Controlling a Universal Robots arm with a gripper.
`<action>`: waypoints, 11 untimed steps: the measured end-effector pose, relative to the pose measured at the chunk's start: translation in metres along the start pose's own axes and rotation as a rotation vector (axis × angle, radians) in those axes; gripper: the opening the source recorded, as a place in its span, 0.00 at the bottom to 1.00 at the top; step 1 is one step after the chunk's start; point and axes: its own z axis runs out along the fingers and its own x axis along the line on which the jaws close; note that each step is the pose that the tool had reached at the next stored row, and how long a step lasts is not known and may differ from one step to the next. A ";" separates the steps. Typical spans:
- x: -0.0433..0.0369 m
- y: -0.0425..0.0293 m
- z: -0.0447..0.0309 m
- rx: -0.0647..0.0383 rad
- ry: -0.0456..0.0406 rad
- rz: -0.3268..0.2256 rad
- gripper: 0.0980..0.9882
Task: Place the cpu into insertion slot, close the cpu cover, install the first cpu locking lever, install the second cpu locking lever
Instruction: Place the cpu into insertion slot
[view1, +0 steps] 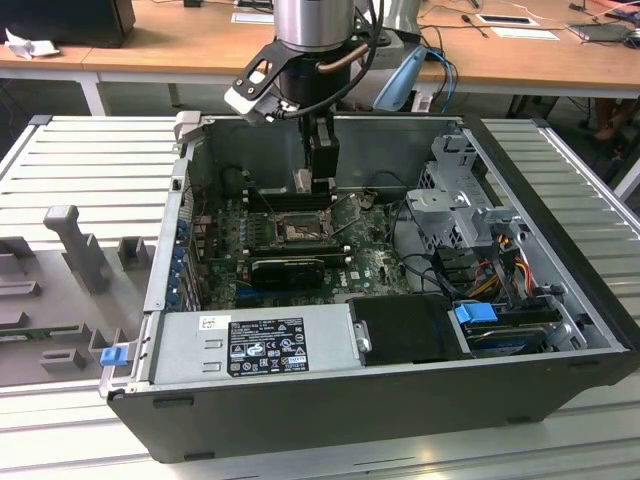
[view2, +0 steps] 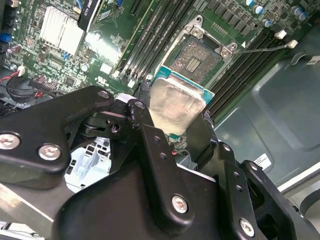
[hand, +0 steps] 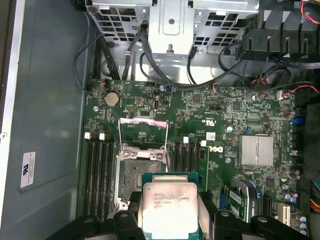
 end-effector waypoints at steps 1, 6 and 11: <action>0.0000 0.0000 0.0005 0.000 0.0000 0.000 0.48; -0.0001 -0.0002 0.0027 0.000 0.0000 0.000 0.48; -0.0001 -0.0005 0.0058 0.000 0.0000 0.000 0.48</action>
